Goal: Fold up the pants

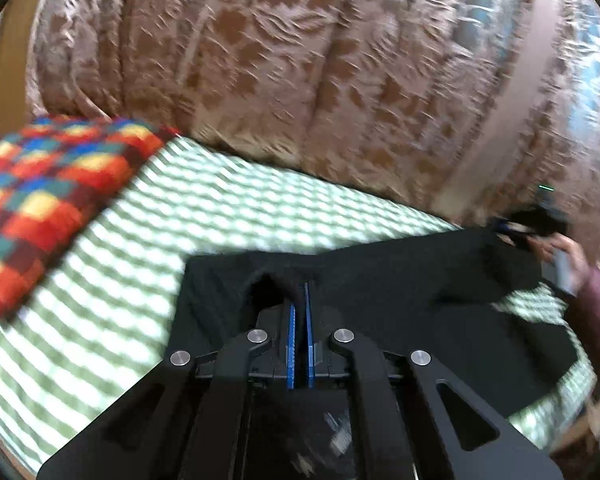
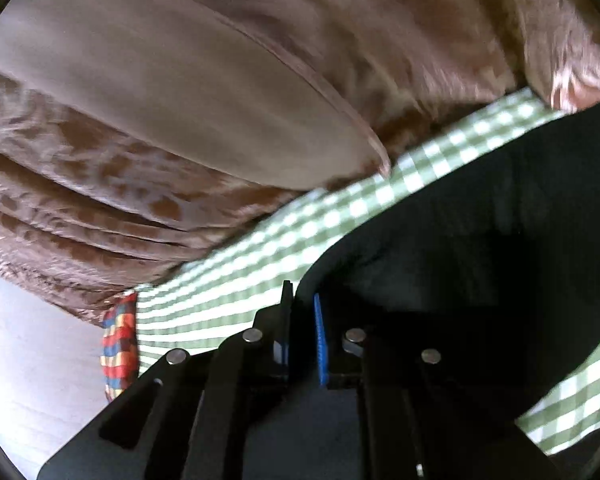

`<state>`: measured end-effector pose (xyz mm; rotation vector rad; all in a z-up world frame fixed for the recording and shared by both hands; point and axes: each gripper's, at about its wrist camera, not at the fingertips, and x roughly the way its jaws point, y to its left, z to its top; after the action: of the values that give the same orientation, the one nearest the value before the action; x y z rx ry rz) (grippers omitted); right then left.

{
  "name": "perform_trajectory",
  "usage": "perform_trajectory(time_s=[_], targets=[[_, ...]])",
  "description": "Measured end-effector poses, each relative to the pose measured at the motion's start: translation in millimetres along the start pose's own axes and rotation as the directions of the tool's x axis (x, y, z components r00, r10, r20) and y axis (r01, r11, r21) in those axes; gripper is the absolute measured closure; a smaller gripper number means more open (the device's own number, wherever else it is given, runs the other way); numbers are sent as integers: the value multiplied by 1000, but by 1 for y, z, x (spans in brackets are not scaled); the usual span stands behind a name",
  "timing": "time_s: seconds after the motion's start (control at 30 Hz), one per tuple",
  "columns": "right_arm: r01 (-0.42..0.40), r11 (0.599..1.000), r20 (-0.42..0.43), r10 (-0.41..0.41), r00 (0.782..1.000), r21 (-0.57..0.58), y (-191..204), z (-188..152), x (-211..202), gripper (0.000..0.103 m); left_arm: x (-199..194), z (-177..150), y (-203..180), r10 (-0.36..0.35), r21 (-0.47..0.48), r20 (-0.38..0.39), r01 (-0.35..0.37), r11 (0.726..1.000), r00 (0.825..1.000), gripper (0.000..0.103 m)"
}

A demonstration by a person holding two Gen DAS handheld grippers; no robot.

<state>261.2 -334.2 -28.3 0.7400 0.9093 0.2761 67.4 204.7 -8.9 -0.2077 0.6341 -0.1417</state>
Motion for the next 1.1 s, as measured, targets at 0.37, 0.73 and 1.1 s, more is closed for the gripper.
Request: perform_trajectory(time_s=[0.37, 0.73, 1.1], targets=[[-188, 957, -4, 192, 981, -220, 7, -119, -124, 96, -9, 29, 16, 102, -12, 63, -101, 995, 993, 100], [-9, 981, -238, -39, 970, -196, -53, -241, -89, 97, -7, -67, -15, 364, 66, -84, -359, 931, 928, 100], [40, 976, -233, -91, 968, -215, -47, -239, -76, 97, -14, -62, -26, 395, 135, -28, -388, 912, 918, 100]])
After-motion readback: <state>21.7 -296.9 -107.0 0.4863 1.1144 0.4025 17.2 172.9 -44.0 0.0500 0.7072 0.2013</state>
